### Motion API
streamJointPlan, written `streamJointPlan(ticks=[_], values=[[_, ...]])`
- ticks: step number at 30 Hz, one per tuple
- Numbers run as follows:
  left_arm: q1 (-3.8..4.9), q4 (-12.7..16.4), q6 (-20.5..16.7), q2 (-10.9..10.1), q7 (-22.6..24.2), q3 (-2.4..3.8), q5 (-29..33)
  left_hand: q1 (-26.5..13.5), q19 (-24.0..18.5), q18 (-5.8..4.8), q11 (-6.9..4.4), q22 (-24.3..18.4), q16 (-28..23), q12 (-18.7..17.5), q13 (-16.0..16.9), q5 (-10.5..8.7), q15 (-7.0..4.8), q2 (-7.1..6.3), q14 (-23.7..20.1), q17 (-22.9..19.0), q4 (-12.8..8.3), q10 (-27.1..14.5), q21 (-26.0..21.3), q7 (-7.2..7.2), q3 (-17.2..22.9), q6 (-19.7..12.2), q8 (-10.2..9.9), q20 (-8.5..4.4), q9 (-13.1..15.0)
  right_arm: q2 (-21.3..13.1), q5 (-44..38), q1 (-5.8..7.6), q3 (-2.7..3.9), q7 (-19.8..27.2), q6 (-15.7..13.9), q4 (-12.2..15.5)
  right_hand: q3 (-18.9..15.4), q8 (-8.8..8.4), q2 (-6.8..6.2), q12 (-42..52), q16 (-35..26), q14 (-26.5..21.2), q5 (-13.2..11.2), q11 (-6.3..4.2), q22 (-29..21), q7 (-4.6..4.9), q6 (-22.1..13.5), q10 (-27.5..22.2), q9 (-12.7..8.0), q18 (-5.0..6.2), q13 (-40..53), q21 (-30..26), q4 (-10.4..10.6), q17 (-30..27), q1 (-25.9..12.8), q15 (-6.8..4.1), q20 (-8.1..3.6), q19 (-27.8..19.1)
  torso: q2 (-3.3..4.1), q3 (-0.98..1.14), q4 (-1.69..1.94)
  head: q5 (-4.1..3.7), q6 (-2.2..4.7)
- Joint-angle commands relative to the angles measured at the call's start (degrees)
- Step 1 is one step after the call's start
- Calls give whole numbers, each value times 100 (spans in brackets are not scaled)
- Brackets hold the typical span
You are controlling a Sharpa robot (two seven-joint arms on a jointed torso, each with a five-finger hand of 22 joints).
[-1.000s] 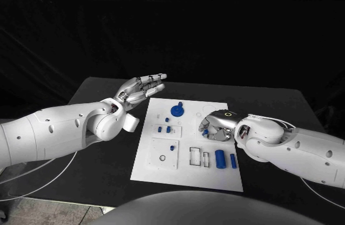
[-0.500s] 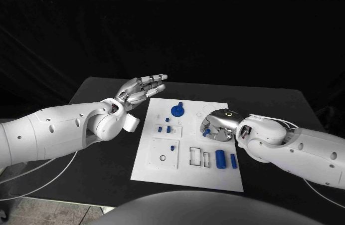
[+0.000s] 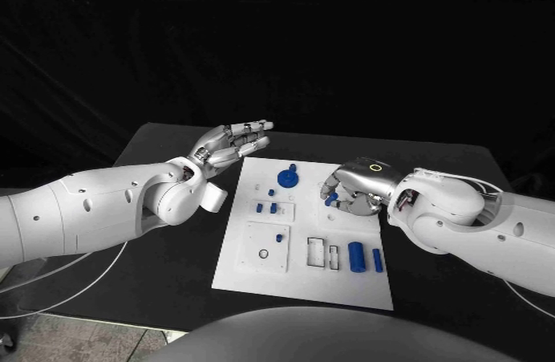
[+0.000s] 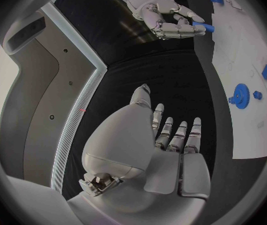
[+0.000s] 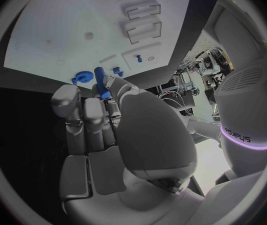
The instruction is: Assemble the parts on the task board
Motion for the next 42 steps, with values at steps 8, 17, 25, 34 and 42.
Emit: streamJointPlan(ticks=[8,17,25,34,42], values=[[-4,-42,125,83,13,4,54,77,49,-66,64,8,34,41,10,63,27,19,37,10,-34,15,44,4,-11,89,49,-7,10,506,4,45,-5,-166,547,341,52,-36,-60,38,-52,-5,-55,-347,613,4,34,424,12,-66,69,40,-12,-23,-13,-50,-34,0,-18,-5,11,38,0],[-10,-51,129,100,9,3,96,108,81,-61,85,30,73,76,14,93,36,41,69,16,-41,32,54,19,-4,143,64,-7,16,1359,-154,-291,-6,-161,757,-89,63,-44,-68,34,-78,-18,-61,-352,606,0,37,436,13,-61,72,17,-22,-58,-17,-54,-38,-11,-34,-13,34,119,0],[-11,-31,111,59,12,2,168,123,102,-57,101,41,105,116,19,114,39,55,95,21,-40,48,60,31,-2,168,72,-8,19,1917,-258,-605,-5,-118,865,-516,82,-58,-79,23,-35,17,-51,-355,620,-3,35,445,12,-71,73,79,-45,4,-9,-60,-43,11,-25,-17,26,159,0],[-11,-22,117,14,-3,1,297,115,121,-53,119,37,128,161,24,128,31,88,118,24,-12,68,65,45,-4,212,86,-8,25,2177,-503,-771,-5,-68,953,-660,105,-69,-102,12,-86,-13,-49,-359,605,-6,51,471,16,-59,77,21,-85,-65,10,-65,-50,-16,-30,-7,10,206,0],[-11,-24,132,20,-14,-1,317,113,119,-53,124,29,131,169,25,132,29,94,121,25,-6,71,64,47,-5,218,88,-8,25,2196,-715,-797,-5,-55,1056,-727,114,-77,-113,2,-93,-17,-41,-357,607,-4,52,474,16,-61,77,30,-100,-71,14,-65,-52,-17,-36,-10,9,204,0]])
